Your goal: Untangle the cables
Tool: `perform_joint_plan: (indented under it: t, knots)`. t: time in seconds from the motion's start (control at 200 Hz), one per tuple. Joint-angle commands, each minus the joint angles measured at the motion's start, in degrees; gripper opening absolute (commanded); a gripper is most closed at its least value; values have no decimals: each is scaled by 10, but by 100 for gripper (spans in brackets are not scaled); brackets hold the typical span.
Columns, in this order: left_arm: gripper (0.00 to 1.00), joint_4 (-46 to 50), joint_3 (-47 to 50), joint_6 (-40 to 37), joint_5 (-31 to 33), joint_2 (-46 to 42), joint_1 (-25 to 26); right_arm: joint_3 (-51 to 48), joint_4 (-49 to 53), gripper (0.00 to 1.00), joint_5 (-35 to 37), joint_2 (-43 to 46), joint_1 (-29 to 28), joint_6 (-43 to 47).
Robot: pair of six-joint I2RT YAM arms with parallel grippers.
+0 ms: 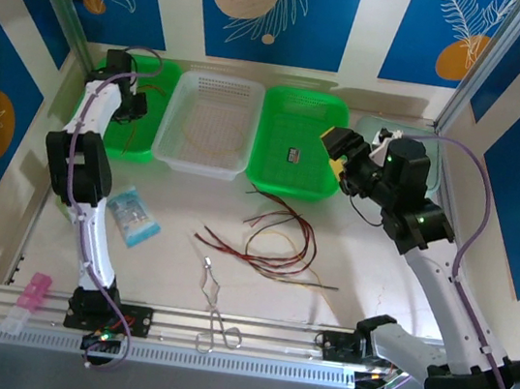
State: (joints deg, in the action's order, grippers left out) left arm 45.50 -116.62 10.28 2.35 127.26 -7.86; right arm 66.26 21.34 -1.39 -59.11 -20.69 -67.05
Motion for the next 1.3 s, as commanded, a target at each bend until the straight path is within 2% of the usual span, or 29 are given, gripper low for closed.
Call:
perform_joint_plan:
  t: [0.0, 0.1, 0.375, 0.71, 0.765, 0.845, 0.925, 1.081, 1.176, 1.291]
  knots:
    - [0, 6, -41, 16, -6, -2, -14, -10, 26, 81, 14, 14, 3, 12]
    - [0, 2, -68, 24, -3, 10, -16, -19, 28, 81, 16, 20, 3, 8]
    - [0, -9, -99, 63, -51, 55, -22, -9, 44, 81, 18, 16, 5, 15]
    - [0, 8, -81, 89, -86, 81, -22, -13, 31, 81, 10, 4, 6, 6]
    - [16, 10, -85, 92, -92, 84, -22, -9, 31, 81, 8, 3, 6, 10]
    - [51, 15, -95, 101, -96, 85, -23, 0, 39, 81, 9, 4, 7, 17]
    - [68, 22, -109, 105, -94, 81, -24, 4, 48, 81, 13, 9, 7, 21]
    - [86, 11, -93, 98, -84, 38, -24, -10, 47, 81, 14, 31, 6, 14]
    - [90, 4, -72, 91, -71, 9, -26, -25, 48, 81, 17, 46, 6, 9]
    - [89, -8, -46, 94, -79, -16, -27, -37, 52, 81, 20, 63, 6, 5]
